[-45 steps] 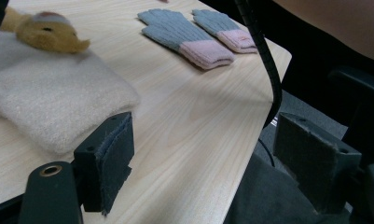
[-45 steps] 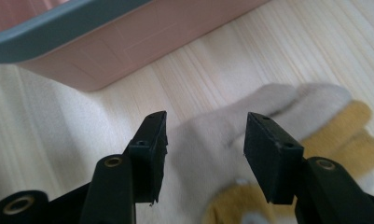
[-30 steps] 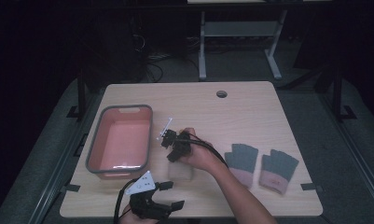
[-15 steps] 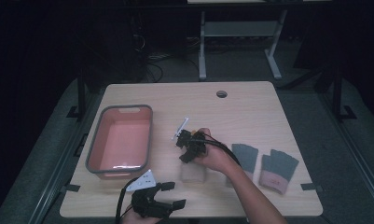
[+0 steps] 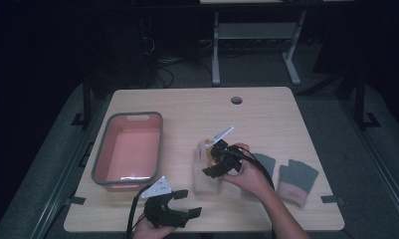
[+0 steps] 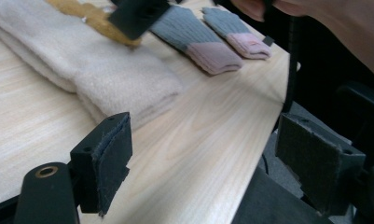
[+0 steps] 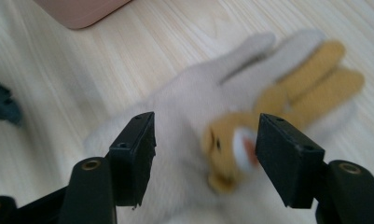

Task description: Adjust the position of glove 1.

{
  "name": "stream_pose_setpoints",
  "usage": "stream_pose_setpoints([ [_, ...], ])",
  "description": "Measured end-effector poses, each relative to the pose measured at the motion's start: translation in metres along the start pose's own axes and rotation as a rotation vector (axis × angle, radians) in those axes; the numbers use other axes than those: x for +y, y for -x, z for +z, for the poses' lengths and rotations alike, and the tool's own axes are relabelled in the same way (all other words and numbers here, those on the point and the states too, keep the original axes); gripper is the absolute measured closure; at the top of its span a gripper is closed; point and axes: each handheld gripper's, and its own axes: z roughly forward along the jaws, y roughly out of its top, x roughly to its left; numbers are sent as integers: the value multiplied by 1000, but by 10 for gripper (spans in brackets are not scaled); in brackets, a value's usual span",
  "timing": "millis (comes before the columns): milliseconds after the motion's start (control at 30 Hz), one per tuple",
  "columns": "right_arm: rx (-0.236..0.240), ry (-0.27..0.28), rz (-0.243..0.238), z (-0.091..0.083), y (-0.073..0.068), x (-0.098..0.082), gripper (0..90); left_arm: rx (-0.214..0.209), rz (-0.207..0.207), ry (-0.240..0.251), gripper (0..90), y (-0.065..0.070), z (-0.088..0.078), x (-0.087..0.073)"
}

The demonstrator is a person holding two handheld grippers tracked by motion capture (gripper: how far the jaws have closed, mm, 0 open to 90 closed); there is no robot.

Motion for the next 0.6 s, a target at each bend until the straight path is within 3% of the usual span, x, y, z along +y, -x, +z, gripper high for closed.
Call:
stream_pose_setpoints([
  [100, -2, 13, 13, -4, 1, -6, 356, 10, -10, 1, 188, -2, 1, 2],
  [333, 9, 69, 139, -16, 7, -29, 343, 32, -61, -9, 189, -8, 11, 18],
  [400, 15, 71, 163, -15, 9, -35, 343, 51, -94, -22, 190, -9, 17, 22],
  [600, 61, 115, 280, -12, 15, -53, 342, 95, -117, -40, 199, -17, 30, 30],
])
